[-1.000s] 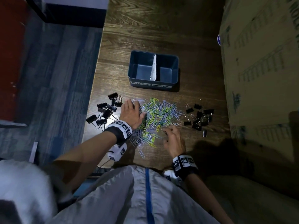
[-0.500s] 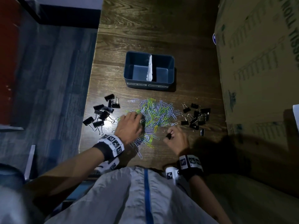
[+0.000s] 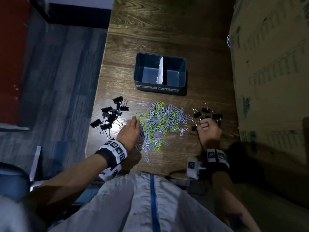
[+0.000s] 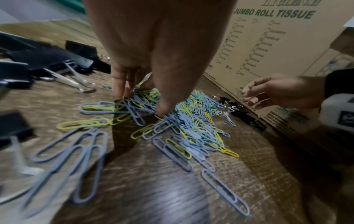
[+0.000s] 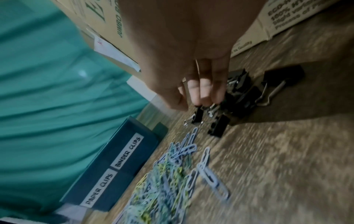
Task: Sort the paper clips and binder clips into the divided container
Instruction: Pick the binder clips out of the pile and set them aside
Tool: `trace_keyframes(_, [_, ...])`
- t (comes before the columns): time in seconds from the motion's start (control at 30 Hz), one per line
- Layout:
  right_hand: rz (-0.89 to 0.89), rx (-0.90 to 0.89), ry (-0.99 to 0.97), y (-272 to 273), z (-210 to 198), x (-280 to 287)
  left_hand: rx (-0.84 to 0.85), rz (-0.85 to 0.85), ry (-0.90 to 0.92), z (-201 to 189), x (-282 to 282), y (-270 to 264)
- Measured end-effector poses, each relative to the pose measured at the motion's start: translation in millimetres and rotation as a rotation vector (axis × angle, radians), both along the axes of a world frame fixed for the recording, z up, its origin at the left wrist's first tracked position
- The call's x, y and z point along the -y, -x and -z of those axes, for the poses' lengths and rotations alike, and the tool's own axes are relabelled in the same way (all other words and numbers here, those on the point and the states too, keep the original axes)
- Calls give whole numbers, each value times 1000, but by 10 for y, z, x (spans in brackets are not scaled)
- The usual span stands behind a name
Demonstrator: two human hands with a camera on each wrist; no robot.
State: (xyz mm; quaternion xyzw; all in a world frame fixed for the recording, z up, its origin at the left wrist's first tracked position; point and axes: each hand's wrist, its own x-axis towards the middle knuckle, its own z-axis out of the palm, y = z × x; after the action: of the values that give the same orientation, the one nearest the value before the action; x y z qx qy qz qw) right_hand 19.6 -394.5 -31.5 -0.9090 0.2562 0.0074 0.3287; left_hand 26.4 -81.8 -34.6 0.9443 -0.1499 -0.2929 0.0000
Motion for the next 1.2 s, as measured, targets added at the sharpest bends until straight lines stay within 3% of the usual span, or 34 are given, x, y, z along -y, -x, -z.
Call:
trace_keyframes(0.1, [-112, -130, -40, 62, 115, -209, -5, 17, 37, 15, 147, -24])
trace_keyframes(0.27, [-317, -353, 90, 204, 322, -517, 61, 186, 153, -19, 67, 41])
trace_keyframes(0.4, [-373, -339, 93, 248, 313, -498, 106, 75, 294, -163, -316, 118])
trace_keyframes(0.6, [-340, -449, 57, 246, 294, -507, -106, 34, 175, -157, -605, 176])
trace_keyframes(0.8, [-501, -295, 74, 292, 307, -775, -131, -155, 369, -60, -225, 154])
trace_keyframes(0.97, [-587, -258, 192, 307, 281, -903, -82, -138, 432, -132, -27, 73])
trace_keyframes(1.07, [-690, -248, 358, 332, 185, -964, 39, -15, 361, -201, -174, 197])
trace_keyframes(1.2, [-1053, -310, 210, 298, 121, -1098, 43, -9, 163, -195, -511, 409])
